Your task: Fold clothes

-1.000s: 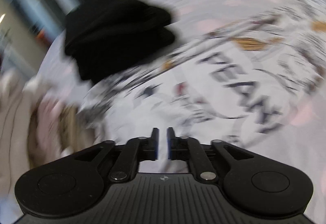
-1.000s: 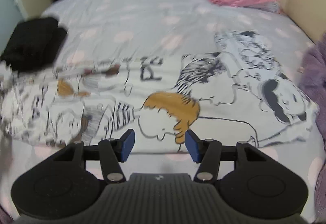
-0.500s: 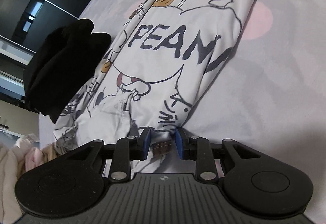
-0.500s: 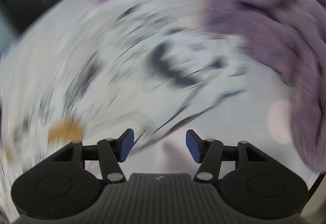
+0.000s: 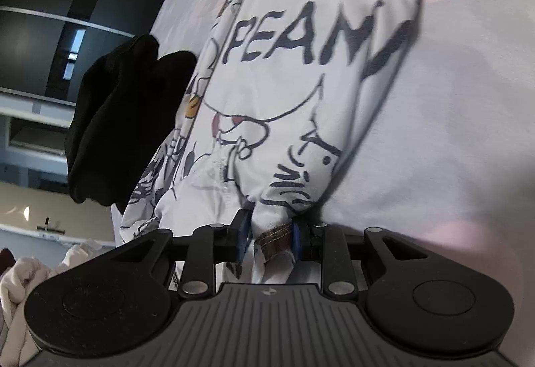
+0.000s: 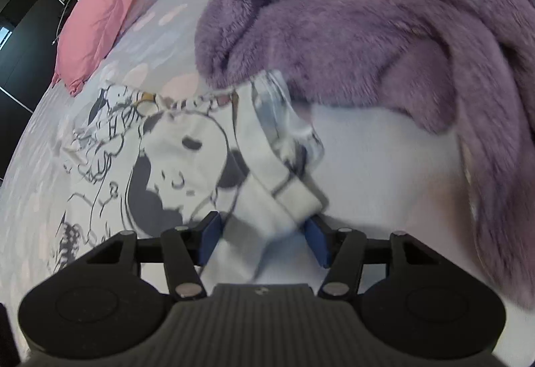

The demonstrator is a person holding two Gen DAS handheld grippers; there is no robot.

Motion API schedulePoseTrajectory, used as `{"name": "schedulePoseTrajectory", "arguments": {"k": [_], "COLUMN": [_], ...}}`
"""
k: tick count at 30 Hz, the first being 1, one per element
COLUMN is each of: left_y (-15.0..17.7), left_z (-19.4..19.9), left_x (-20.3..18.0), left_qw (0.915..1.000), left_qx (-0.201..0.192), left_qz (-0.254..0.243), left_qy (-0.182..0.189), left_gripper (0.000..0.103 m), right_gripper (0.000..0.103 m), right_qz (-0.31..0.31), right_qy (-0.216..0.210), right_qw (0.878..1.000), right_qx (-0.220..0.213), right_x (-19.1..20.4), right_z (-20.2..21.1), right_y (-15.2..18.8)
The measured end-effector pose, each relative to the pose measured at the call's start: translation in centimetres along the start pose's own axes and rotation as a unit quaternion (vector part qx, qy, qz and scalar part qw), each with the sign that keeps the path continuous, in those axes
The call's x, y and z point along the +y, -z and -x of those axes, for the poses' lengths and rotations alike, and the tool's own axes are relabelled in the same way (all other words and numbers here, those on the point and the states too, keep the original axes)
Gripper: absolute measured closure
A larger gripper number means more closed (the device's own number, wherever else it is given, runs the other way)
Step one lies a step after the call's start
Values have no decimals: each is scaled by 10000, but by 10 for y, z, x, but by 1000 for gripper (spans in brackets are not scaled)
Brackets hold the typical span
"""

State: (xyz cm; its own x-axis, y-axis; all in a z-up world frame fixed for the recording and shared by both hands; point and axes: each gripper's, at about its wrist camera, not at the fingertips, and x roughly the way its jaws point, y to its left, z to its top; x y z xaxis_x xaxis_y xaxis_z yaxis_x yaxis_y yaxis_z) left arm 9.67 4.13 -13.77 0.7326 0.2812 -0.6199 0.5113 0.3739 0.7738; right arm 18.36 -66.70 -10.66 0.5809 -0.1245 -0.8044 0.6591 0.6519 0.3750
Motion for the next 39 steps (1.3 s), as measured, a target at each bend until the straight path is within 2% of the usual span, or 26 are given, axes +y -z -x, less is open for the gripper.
{"name": "schedulePoseTrajectory", "arguments": {"k": [1, 2, 3, 4, 5, 8, 12, 17, 20, 24, 31, 33, 37, 39], "left_y": [-1, -2, -3, -3, -4, -3, 2, 10, 17, 26, 42, 45, 47, 47], "left_z": [-1, -2, -3, -3, -3, -1, 11, 36, 53, 83, 141, 142, 130, 125], "left_x": [1, 0, -1, -1, -3, -3, 4, 16, 19, 12, -33, -44, -51, -48], "left_qw": [10000, 10000, 9999, 9999, 9998, 9991, 9985, 9987, 9987, 9985, 9930, 9911, 9903, 9897], "left_qx": [27, 54, 82, 108, 132, 250, 384, 290, 211, 30, -298, -293, -228, -167], "left_qz": [15, -6, -26, -60, -114, -333, -386, -413, -458, -548, -959, -1089, -1101, -1021], "left_qy": [-17, -37, -57, -73, -82, -103, -46, -98, -94, 58, 621, 704, 822, 986], "left_gripper": [84, 87, 90, 91, 93, 96, 98, 99, 99, 99, 99, 99, 99, 97], "right_gripper": [44, 53, 78, 92, 94, 95, 96, 96, 97, 97, 98, 101, 102, 99], "right_qz": [74, 179, 287, 356, 420, 577, 690, 962, 986, 899, 665, 636, 854, 751], "right_qy": [-22, -39, -55, -121, -193, 61, 89, 283, 574, 959, 1872, 1995, 2493, 2326], "right_qw": [9999, 9998, 9994, 9991, 9987, 9972, 9937, 9901, 9868, 9849, 9744, 9732, 9594, 9648], "right_qx": [-72, -125, -175, -196, -212, -480, -878, -982, -1146, -1128, -1052, -954, -1003, -974], "right_x": [2, 4, 7, 9, 10, 13, 20, 30, 20, -14, -90, -109, -126, -137], "right_z": [-3, -4, -5, -5, -5, 7, 33, 63, 85, 110, 136, 135, 134, 140], "right_y": [-2, -4, -6, -9, -11, -17, -27, -34, -37, -44, -43, -38, -29, -27]}}
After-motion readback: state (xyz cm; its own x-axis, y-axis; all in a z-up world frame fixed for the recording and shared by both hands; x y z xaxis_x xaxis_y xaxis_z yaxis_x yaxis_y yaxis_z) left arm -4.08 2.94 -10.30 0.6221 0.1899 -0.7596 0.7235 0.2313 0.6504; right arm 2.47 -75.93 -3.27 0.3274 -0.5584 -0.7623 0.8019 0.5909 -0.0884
